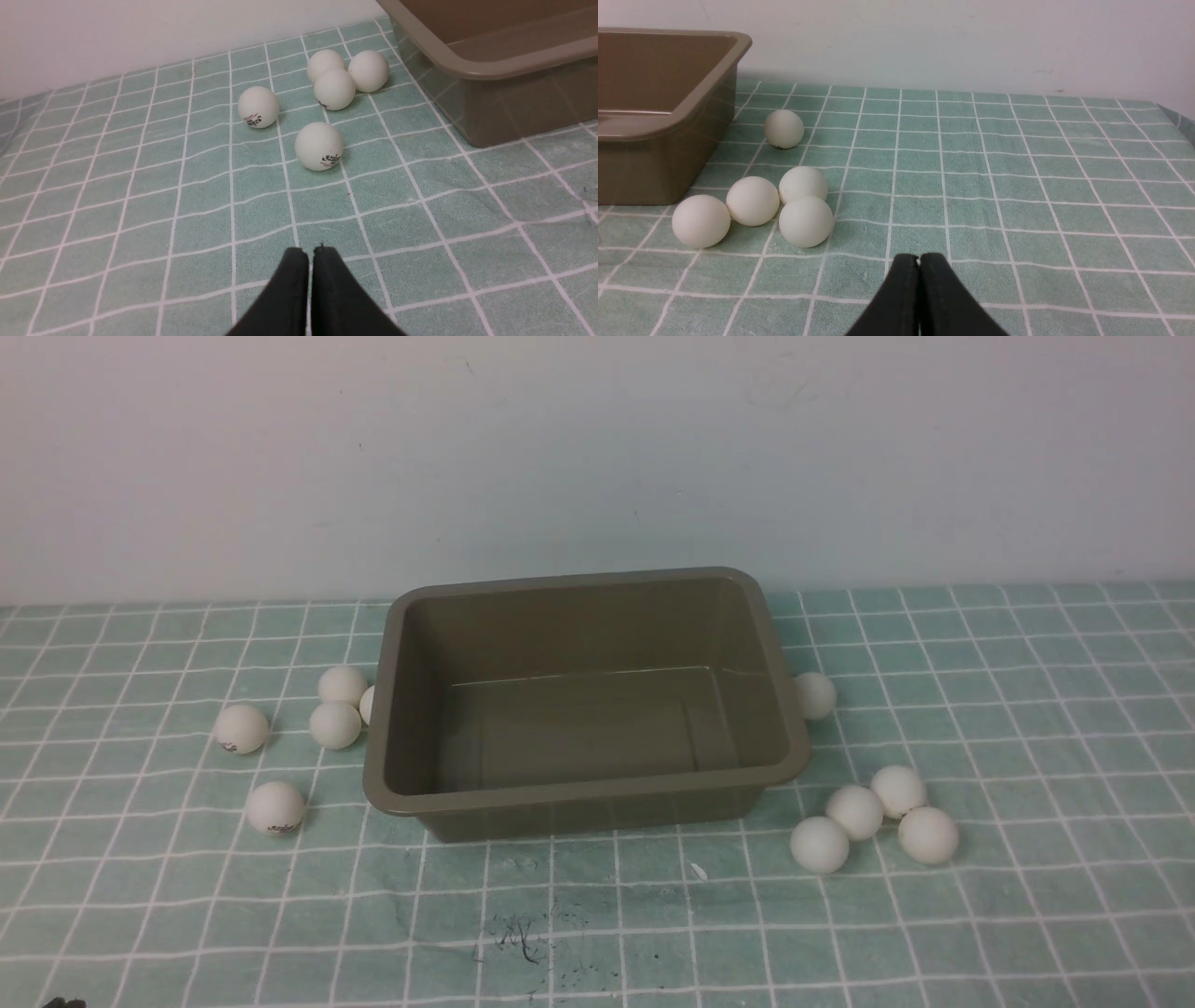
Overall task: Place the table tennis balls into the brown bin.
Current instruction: 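Reach for and grasp a ping pong ball on the table beside the basket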
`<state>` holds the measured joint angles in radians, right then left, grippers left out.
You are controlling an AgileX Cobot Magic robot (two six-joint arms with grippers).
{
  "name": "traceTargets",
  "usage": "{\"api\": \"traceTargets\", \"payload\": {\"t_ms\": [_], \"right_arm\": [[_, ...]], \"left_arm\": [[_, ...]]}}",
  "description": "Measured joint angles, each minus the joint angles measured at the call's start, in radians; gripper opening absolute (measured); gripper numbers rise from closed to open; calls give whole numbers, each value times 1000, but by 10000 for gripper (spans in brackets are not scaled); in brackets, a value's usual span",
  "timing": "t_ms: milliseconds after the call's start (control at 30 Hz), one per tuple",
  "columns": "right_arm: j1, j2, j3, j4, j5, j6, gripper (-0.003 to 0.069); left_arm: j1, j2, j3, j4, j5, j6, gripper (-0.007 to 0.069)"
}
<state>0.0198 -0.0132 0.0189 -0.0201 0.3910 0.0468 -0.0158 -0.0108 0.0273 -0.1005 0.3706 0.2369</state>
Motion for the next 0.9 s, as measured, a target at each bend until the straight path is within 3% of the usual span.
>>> {"api": "traceTargets", "payload": {"t_ms": [100,200,400,467,567,667,833,867,900], "right_arm": [[0,0,0,0,0,0,-13],[0,0,0,0,0,0,-13],[0,0,0,0,0,0,-13],[0,0,0,0,0,0,-13],[0,0,0,0,0,0,-13],[0,0,4,20,-30,3,-13],[0,0,10,309,-297,147,-13],[0,0,10,397,-361,191,-13],[0,0,10,409,-369,191,-13]], "left_arm": [[0,0,0,-7,-6,-13,-5],[0,0,1,-144,-66,-90,-5],[0,0,1,-500,-445,-162,-5],[0,0,1,-576,-616,-167,-5],[0,0,-19,-611,-745,-171,-5],[0,11,-109,-580,-731,-173,-5],[0,250,-454,-421,-350,-156,-5],[0,363,-562,-370,-174,-153,-5],[0,381,-575,-370,-174,-153,-5]]}}
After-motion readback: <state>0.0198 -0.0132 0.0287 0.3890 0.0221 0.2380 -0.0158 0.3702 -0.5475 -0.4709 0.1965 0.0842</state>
